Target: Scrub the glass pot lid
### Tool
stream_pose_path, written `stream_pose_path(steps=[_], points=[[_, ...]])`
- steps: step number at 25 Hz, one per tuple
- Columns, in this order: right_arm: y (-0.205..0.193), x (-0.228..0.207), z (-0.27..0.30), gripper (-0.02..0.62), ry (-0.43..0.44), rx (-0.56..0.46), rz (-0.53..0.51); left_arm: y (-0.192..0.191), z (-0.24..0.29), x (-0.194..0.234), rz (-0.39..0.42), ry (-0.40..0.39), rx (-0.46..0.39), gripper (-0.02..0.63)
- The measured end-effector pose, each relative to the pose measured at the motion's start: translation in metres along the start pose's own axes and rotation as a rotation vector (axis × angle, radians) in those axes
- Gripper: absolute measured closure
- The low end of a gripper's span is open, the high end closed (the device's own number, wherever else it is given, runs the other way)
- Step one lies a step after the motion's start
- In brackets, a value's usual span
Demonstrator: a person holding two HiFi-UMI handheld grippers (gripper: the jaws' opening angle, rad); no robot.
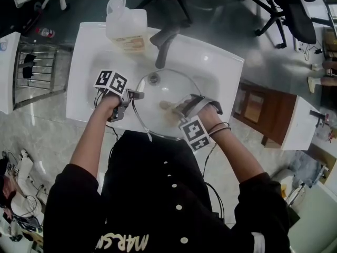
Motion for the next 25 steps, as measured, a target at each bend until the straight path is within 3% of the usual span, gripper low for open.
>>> stream_pose_path(steps=[15, 25], points=[[-0.021, 0.040, -0.023, 0.445, 0.272, 0.081, -0.057, -0.002, -0.001, -0.001, 0.007, -0.001, 0.000, 0.511], [-0.025, 0.046, -0.029, 0.445, 0.370, 0.093, -0.062, -0.001, 0.000, -0.002, 0.011, 0.000, 0.015, 0.510]])
Point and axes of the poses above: the fingertips, and each gripper's own axes: z forward along the fingers, x to its left, y out of its top, the point moved 8 cm from there along -z, backward along the fingers, and after that the axes turned 5 degrees about y, right-handed, at the moved point
